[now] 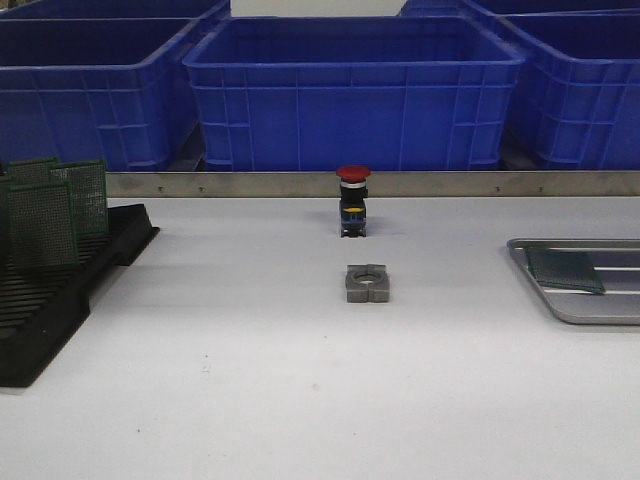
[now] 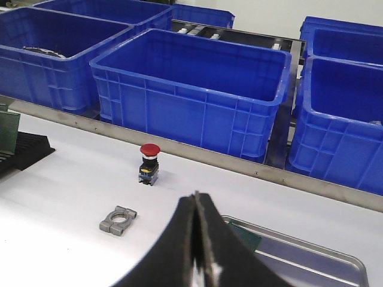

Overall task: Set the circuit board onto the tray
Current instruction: 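Lower the left gripper onto another green board and grasp it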

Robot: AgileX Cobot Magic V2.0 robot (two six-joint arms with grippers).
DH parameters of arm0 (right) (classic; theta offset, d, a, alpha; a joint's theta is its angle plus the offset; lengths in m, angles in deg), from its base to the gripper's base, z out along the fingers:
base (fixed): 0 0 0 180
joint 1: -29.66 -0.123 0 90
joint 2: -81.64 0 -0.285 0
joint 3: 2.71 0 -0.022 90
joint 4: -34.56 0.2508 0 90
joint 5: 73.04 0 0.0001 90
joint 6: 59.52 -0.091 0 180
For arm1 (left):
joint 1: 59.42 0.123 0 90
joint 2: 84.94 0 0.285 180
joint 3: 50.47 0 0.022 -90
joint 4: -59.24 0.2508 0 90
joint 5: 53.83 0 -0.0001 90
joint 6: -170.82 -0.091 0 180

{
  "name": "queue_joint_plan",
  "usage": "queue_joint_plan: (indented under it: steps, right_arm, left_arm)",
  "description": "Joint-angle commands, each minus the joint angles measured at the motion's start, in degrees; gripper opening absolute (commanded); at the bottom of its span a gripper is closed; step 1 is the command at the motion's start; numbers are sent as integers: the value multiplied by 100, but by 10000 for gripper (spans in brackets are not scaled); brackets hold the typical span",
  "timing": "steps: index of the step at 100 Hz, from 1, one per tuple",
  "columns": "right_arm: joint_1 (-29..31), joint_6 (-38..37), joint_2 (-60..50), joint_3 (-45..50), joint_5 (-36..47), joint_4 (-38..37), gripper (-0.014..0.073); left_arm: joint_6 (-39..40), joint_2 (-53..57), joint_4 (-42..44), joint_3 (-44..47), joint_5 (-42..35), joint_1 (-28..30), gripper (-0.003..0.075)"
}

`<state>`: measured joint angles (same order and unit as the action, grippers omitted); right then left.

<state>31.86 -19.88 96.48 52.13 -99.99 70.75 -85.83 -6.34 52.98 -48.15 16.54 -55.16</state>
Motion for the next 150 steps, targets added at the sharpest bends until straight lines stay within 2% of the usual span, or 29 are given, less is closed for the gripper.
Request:
queue_joint_plan:
  steps: [1, 46, 72, 150]
  right_arm:
    - [-21, 36, 58, -120, 382, 129, -115]
    - [-21, 36, 58, -120, 354, 129, -115]
    - [-21, 36, 58, -120, 347, 129, -115]
    - [-21, 36, 58, -120, 282, 129, -115]
  left_arm:
    - [-63, 202, -37, -118, 149, 8, 365]
    - [-706, 202, -13, -118, -684, 8, 370]
    - [-975, 137, -80, -118, -672, 8, 370]
    - [-983, -692, -105, -138, -661, 8, 365]
